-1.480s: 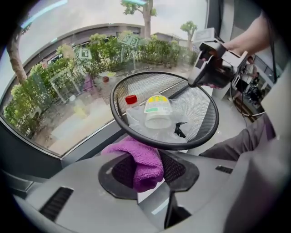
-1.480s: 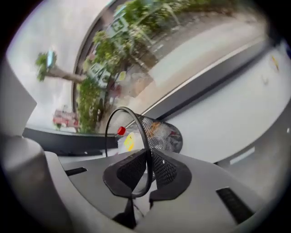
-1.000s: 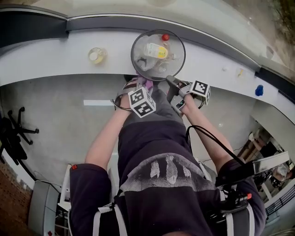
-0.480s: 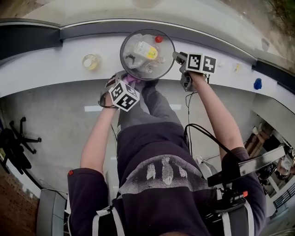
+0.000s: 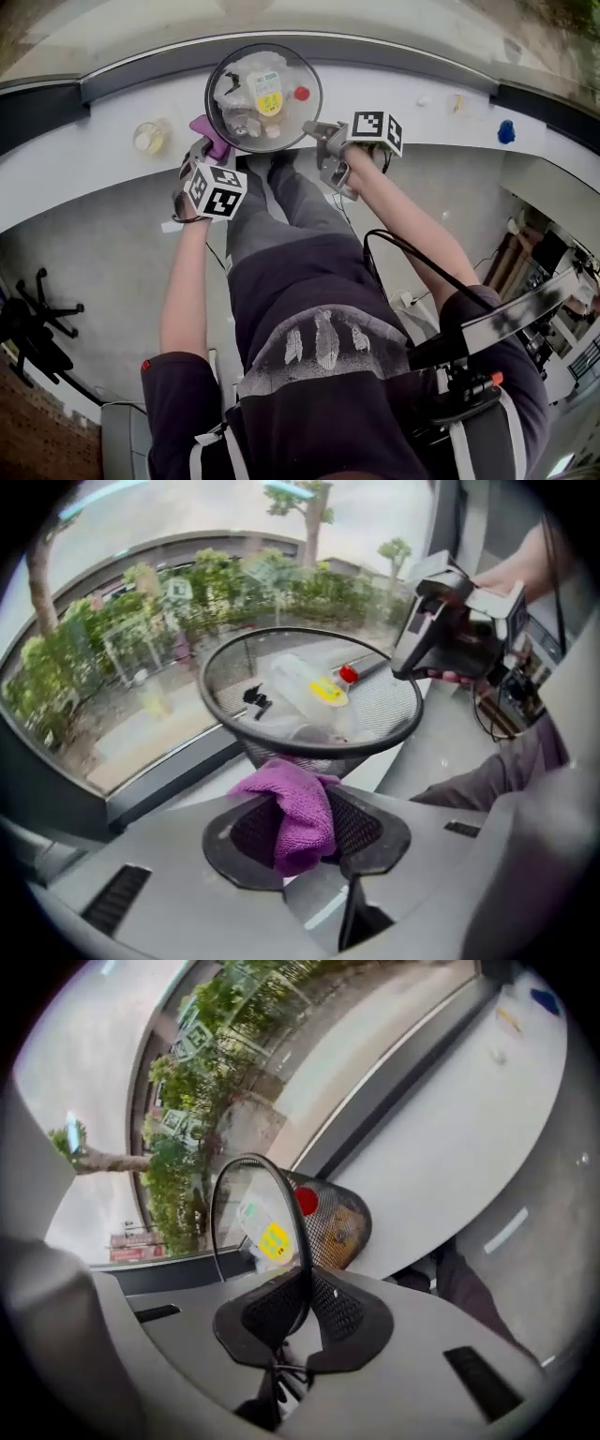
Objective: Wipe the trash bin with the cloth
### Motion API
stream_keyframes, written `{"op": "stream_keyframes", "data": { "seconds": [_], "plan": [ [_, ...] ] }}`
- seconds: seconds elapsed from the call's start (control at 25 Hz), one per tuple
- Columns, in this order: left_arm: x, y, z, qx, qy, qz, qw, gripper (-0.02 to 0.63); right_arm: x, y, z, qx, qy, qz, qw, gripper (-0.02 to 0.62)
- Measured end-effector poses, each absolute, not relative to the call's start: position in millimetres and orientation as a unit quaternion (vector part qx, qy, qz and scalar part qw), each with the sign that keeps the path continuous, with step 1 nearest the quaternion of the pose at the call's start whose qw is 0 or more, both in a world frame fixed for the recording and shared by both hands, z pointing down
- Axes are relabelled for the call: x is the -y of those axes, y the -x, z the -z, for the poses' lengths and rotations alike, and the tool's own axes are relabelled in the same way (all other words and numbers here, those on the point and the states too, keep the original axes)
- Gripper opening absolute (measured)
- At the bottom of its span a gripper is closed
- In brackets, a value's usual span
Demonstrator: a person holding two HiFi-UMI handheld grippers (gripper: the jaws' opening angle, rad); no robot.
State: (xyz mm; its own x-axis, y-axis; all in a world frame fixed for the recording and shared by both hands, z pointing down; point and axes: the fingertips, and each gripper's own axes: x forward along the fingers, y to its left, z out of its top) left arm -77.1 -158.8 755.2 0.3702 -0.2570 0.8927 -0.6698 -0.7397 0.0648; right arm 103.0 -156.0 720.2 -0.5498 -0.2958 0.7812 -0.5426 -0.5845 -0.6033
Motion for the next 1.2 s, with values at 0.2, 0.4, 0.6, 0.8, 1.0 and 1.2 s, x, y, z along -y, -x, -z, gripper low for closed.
{"op": "stream_keyframes", "data": {
  "seconds": [0.2,0.4,0.6,0.8,1.0,1.2],
  "plan": [
    [111,12,-752,0.186,-0.838,-0.485,0.169,0.126,125,-94,-721,0.386,-0.464,-0.797,-0.011,0.031],
    [86,-9,-754,0.129,-0.844,-0.5,0.145,0.126,125,-96,-720,0.409,-0.482,-0.775,0.006,0.032],
    [121,68,-778,0.234,-0.774,-0.55,0.207,0.126,127,-125,-700,0.477,-0.534,-0.687,0.125,0.072],
    [161,110,-771,0.29,-0.749,-0.542,0.248,0.173,147,-180,-650,0.499,-0.583,-0.634,0.092,0.072],
    [210,123,-750,0.297,-0.747,-0.527,0.275,0.298,190,-180,-573,0.597,-0.565,-0.569,0.032,0.023],
    [227,144,-705,0.329,-0.745,-0.519,0.259,0.318,208,-140,-501,0.705,-0.493,-0.508,0.036,-0.002]
  ]
}}
